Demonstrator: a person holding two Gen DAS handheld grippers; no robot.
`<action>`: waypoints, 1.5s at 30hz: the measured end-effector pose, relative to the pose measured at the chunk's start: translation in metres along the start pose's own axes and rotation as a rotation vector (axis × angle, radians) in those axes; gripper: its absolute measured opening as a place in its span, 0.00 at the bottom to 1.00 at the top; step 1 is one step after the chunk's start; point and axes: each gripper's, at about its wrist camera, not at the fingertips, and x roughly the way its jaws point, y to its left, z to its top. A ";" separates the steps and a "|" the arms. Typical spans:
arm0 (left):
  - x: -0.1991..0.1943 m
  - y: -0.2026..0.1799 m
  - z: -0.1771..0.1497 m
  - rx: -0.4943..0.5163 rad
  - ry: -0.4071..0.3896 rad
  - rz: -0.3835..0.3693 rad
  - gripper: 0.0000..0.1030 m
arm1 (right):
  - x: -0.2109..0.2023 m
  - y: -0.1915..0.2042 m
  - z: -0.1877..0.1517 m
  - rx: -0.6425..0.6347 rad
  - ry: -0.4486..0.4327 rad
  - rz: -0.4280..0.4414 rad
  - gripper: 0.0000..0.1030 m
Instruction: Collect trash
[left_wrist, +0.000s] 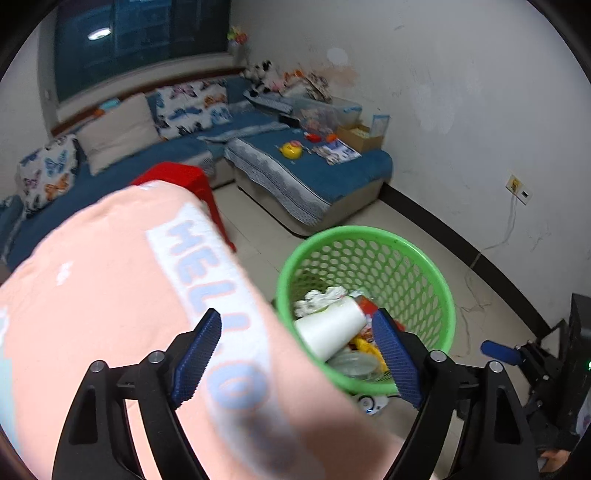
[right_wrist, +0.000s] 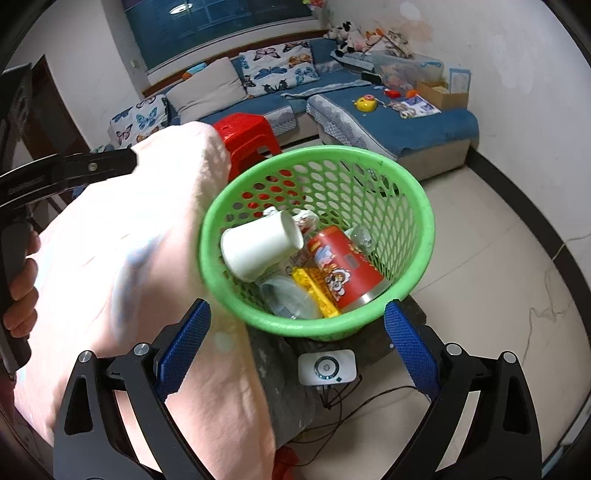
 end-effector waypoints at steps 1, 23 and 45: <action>-0.008 0.003 -0.004 0.000 -0.007 0.013 0.80 | -0.003 0.005 -0.002 -0.007 -0.005 -0.006 0.91; -0.168 0.084 -0.121 -0.146 -0.143 0.220 0.93 | -0.060 0.106 -0.029 -0.133 -0.070 0.037 0.92; -0.217 0.108 -0.193 -0.236 -0.189 0.288 0.93 | -0.093 0.144 -0.060 -0.171 -0.141 0.042 0.95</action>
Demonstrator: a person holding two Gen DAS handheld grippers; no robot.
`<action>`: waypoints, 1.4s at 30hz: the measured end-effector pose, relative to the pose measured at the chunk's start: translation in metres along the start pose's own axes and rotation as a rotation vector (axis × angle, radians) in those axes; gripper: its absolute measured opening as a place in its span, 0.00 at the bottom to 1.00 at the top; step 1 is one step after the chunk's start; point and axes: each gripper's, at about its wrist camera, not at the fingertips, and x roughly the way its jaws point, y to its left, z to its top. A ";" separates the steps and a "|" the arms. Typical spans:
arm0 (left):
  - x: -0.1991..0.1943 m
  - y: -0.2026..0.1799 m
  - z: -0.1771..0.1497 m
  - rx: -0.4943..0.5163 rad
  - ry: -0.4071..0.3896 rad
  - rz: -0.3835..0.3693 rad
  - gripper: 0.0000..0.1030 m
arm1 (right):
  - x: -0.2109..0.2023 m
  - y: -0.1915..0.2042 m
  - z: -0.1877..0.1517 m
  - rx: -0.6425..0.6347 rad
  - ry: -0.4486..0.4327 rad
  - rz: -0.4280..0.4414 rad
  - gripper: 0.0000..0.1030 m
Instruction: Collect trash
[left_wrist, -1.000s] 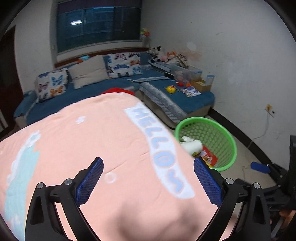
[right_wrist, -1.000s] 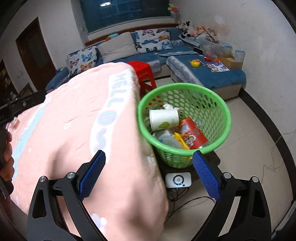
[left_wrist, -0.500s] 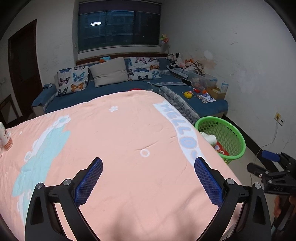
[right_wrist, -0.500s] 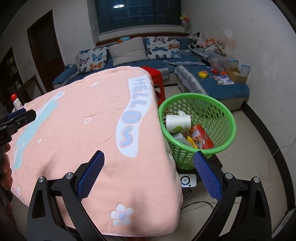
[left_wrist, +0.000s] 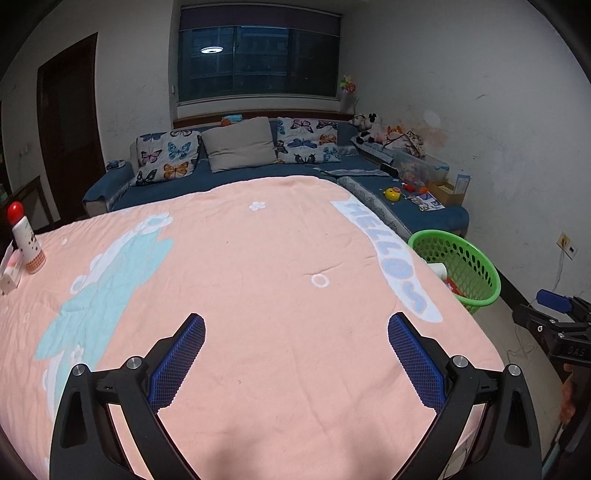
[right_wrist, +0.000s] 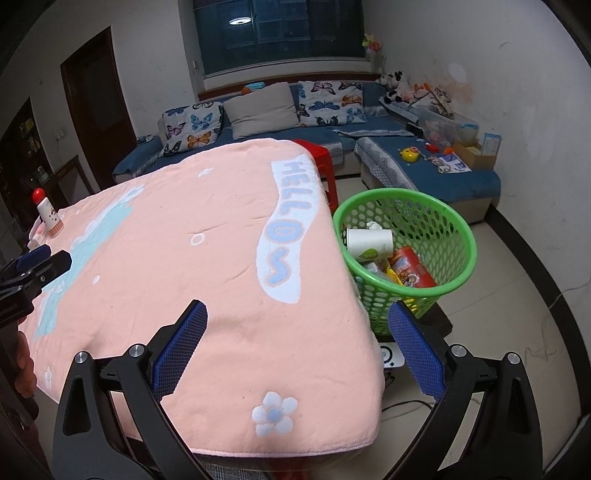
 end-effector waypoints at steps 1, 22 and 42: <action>0.000 0.001 -0.002 -0.008 0.002 -0.005 0.93 | -0.002 0.001 -0.001 0.001 -0.004 -0.001 0.95; -0.013 -0.014 -0.014 0.001 -0.031 -0.002 0.93 | -0.021 0.000 -0.011 0.026 -0.051 -0.010 0.96; -0.011 -0.016 -0.017 0.000 -0.020 0.007 0.93 | -0.018 -0.004 -0.015 0.044 -0.041 -0.001 0.96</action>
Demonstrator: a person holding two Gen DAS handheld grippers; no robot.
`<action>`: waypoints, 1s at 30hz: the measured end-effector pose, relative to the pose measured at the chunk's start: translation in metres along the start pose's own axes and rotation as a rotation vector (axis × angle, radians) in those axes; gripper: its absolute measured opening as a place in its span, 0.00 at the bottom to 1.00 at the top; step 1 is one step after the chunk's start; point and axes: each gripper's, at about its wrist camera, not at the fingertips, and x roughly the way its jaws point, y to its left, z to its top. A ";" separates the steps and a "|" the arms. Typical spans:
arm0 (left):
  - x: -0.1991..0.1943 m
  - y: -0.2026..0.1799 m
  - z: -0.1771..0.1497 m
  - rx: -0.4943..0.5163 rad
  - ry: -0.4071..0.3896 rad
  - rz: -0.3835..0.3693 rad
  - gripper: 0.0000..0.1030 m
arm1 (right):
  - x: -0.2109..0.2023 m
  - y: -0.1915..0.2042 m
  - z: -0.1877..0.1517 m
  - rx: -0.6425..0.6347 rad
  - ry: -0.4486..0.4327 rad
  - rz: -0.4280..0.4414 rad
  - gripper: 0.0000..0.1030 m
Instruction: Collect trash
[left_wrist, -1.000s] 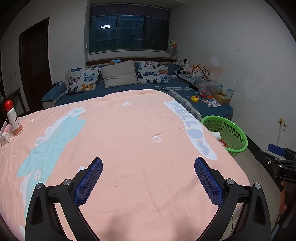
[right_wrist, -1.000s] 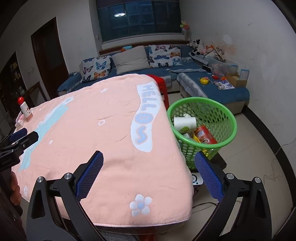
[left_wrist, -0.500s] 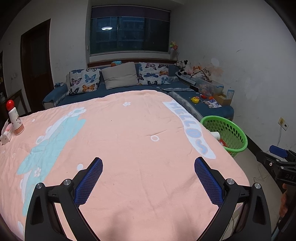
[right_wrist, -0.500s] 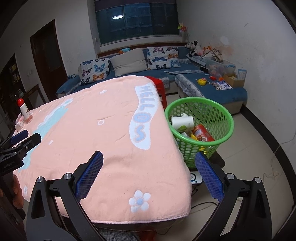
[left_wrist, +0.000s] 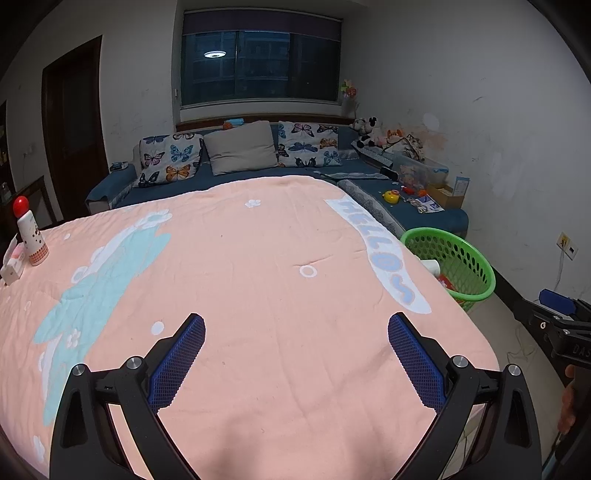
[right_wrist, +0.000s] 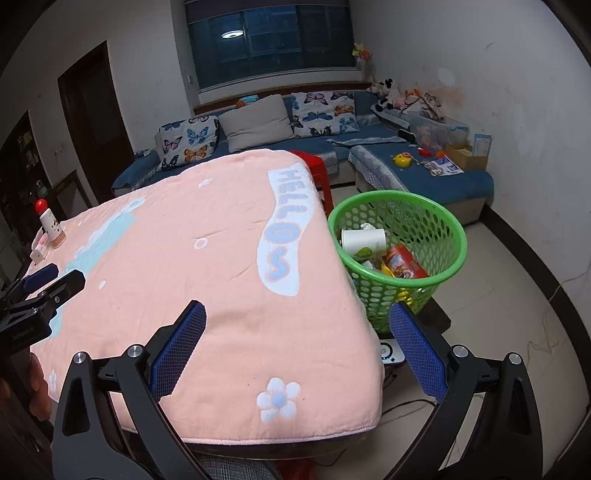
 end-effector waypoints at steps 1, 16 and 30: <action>-0.001 0.000 0.000 0.003 -0.002 0.001 0.93 | 0.000 0.000 0.000 0.001 -0.002 0.002 0.96; -0.001 -0.004 -0.005 0.003 -0.006 0.002 0.93 | 0.000 0.001 -0.004 -0.002 0.004 0.008 0.96; -0.001 -0.006 -0.005 -0.002 -0.009 0.009 0.93 | 0.000 0.003 -0.003 -0.005 0.006 0.016 0.96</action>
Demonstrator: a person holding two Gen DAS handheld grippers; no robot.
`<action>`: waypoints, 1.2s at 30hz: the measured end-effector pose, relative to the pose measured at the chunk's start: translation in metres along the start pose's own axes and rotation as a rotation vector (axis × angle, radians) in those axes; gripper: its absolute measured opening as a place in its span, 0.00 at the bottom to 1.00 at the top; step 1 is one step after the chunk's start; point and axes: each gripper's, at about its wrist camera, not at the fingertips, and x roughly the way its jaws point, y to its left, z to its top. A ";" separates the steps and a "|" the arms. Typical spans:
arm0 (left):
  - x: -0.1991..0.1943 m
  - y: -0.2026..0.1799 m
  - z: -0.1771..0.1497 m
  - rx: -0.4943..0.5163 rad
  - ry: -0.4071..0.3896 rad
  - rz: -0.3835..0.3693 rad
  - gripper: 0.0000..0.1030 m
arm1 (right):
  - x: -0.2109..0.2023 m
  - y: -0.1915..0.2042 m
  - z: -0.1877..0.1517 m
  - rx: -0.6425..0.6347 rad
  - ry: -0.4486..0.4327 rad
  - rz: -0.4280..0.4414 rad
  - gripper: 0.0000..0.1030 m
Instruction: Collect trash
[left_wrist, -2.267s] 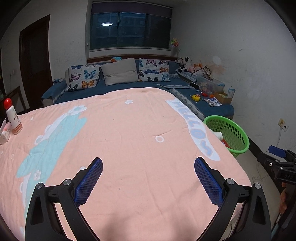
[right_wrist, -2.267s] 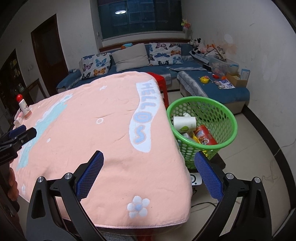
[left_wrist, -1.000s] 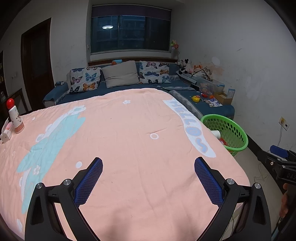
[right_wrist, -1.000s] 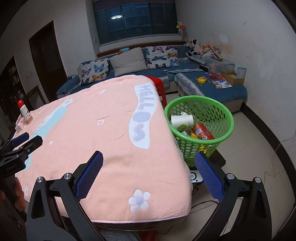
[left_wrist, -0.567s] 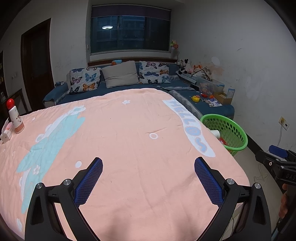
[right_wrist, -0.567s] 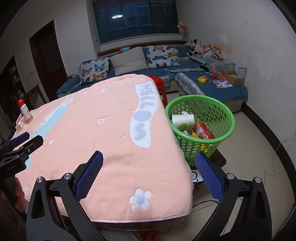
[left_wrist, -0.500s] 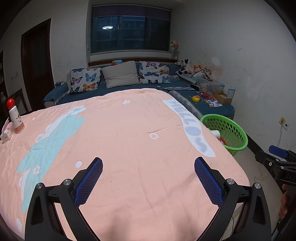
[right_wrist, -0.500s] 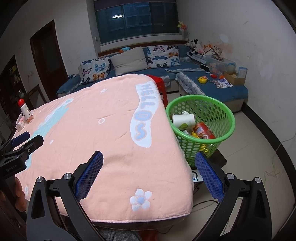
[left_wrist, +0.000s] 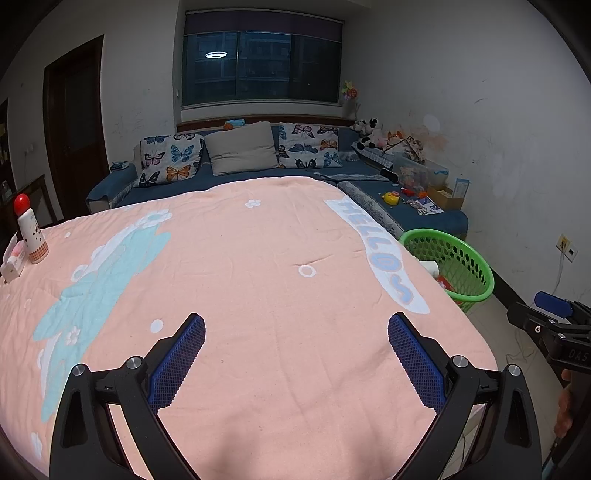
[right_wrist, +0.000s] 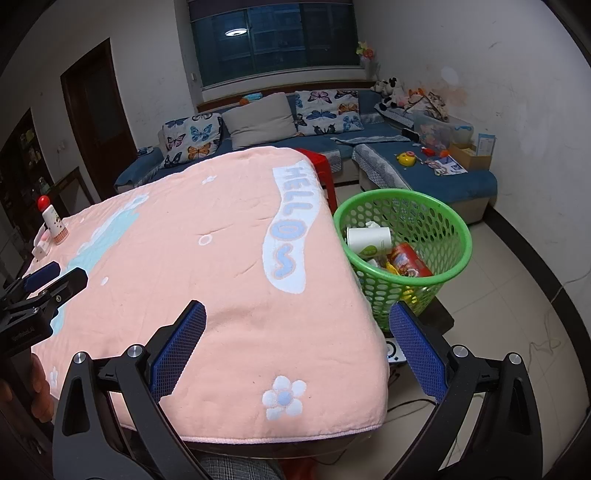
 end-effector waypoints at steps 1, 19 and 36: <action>0.000 0.000 0.000 0.000 0.000 -0.001 0.93 | 0.000 0.000 0.000 -0.001 0.001 -0.001 0.96; 0.000 -0.004 -0.002 -0.001 0.002 0.003 0.93 | 0.000 -0.001 0.000 -0.003 0.004 0.005 0.96; 0.000 -0.006 -0.004 -0.012 -0.003 0.010 0.93 | 0.002 -0.001 0.002 -0.002 0.007 0.009 0.96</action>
